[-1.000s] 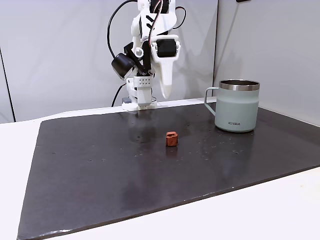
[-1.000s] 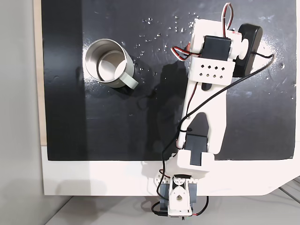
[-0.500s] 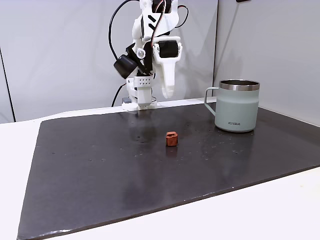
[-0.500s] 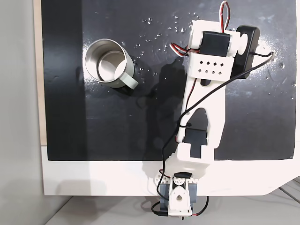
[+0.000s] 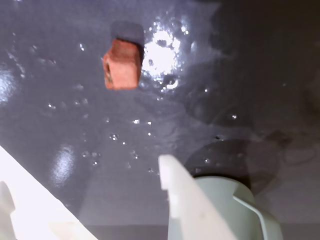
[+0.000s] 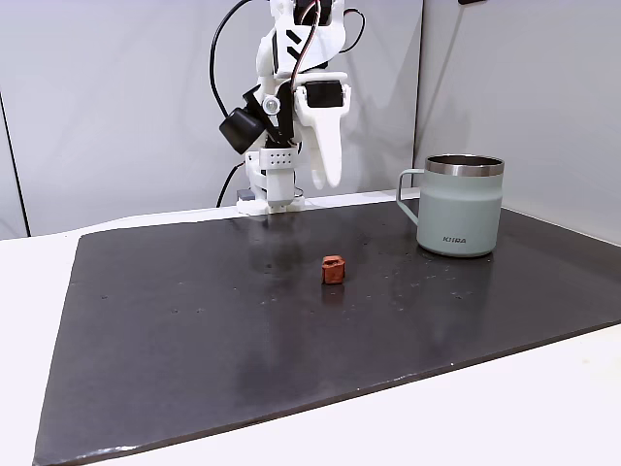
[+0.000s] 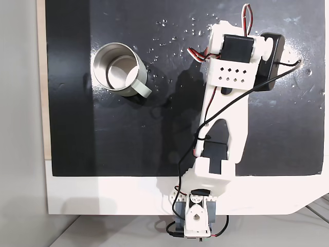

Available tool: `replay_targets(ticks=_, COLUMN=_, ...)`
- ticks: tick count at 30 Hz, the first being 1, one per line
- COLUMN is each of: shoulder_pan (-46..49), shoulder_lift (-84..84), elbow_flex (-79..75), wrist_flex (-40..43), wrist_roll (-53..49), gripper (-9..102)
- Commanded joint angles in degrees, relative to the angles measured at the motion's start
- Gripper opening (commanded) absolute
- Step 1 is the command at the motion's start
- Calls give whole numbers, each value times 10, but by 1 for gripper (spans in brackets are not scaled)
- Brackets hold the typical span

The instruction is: Grasp a cube and put it in the cup.

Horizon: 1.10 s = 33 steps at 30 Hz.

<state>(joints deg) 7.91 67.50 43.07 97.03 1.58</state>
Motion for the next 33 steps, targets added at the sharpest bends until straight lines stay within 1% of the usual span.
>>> replay_targets(ticks=1, shoulder_pan=11, shoulder_lift=9, elbow_flex=11, wrist_flex=-16, wrist_roll=-1, gripper=33)
replay_targets(ticks=18, shoulder_pan=2, shoulder_lift=-73, elbow_flex=16, wrist_flex=-69, wrist_roll=4, gripper=33)
replay_targets(ticks=24, shoulder_pan=1, shoulder_lift=-120, elbow_flex=-17, wrist_flex=-71, wrist_roll=3, gripper=33)
replay_targets(ticks=28, shoulder_pan=0, shoulder_lift=-166, elbow_flex=-76, wrist_flex=-52, wrist_roll=-1, gripper=33)
replay_targets(ticks=33, shoulder_pan=-5, shoulder_lift=-243, elbow_flex=-195, wrist_flex=2, wrist_roll=-4, gripper=33)
